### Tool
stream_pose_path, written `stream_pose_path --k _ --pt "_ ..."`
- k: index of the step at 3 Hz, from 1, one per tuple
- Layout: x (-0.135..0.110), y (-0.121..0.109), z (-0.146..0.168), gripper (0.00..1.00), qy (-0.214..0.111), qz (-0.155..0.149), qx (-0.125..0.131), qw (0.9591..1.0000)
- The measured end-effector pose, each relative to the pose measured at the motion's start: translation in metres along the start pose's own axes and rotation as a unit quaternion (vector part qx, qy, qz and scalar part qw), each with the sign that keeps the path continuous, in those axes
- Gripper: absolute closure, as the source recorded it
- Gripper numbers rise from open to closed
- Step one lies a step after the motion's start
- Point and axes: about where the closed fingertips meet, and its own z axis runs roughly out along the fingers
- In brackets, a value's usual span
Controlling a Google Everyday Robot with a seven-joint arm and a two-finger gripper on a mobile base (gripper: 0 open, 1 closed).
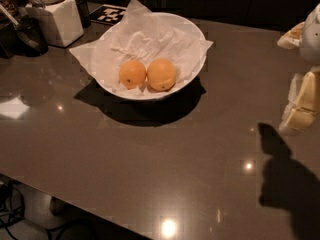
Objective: Pick orange from white bowl
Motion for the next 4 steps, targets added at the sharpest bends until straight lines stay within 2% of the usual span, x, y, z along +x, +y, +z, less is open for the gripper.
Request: stream_pose_path --k 1,2,3,4 --pt "0.0 0.0 0.0 0.0 0.0 0.0 0.0 1.0" --pt "-0.013 -0.003 0.0 0.0 0.01 0.024 -0.004 0.9997" --pt "-0.067 -0.022 0.002 0.0 0.047 0.059 -0.017 0.997" --pt "-0.075 -0.027 0.0 0.0 0.035 0.057 -0.004 0.9977"
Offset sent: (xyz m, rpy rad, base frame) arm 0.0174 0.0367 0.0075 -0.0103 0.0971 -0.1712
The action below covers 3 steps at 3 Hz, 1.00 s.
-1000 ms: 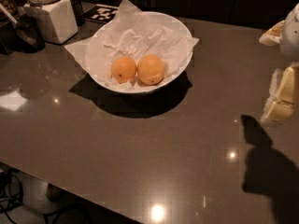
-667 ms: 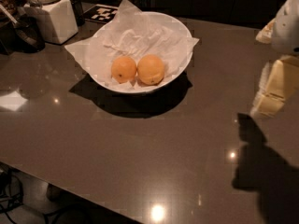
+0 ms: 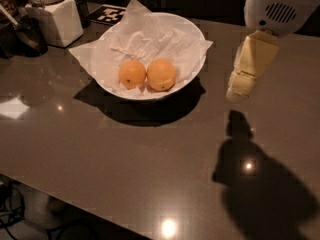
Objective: Pick orange from white bowl
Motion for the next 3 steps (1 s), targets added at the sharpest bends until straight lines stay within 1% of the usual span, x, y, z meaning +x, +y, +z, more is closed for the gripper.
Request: stream_pose_path --k 1,3 --pt "-0.037 0.003 0.0 0.0 -0.019 -0.014 0.001 0.9997" --pt "-0.126 0.011 0.002 0.0 -0.012 -0.063 0.01 0.9979"
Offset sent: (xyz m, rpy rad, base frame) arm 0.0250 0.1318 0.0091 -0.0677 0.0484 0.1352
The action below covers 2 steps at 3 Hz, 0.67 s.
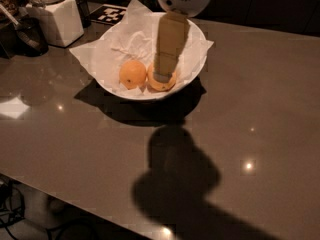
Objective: Pick orange from white bowl
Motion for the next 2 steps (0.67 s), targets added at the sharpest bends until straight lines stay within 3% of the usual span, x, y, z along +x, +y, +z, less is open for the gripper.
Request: stream_pose_path --k 2 --pt "-0.06 -0.029 0.023 0.06 -0.01 -0.008 -0.003 0.9999"
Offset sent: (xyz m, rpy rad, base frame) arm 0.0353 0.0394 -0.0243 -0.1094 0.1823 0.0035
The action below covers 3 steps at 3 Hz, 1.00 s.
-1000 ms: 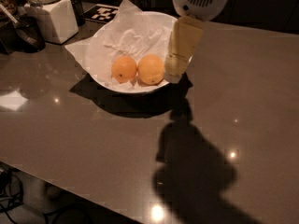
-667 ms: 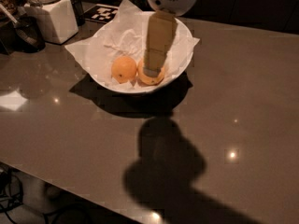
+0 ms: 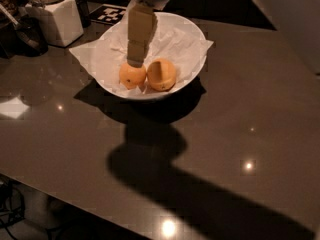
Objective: Pick orange from white bowl
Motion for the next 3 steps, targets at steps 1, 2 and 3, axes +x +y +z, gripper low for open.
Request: stream_pose_path --k 1,2,3 --pt "-0.014 -0.015 0.019 0.1 -0.001 0.007 -0.013 0.9999" --pt "-0.015 -0.022 0.043 0.15 0.01 0.016 -0.03 0.9994" --pt "-0.004 -0.023 0.068 0.17 0.028 0.025 -0.051 0.998"
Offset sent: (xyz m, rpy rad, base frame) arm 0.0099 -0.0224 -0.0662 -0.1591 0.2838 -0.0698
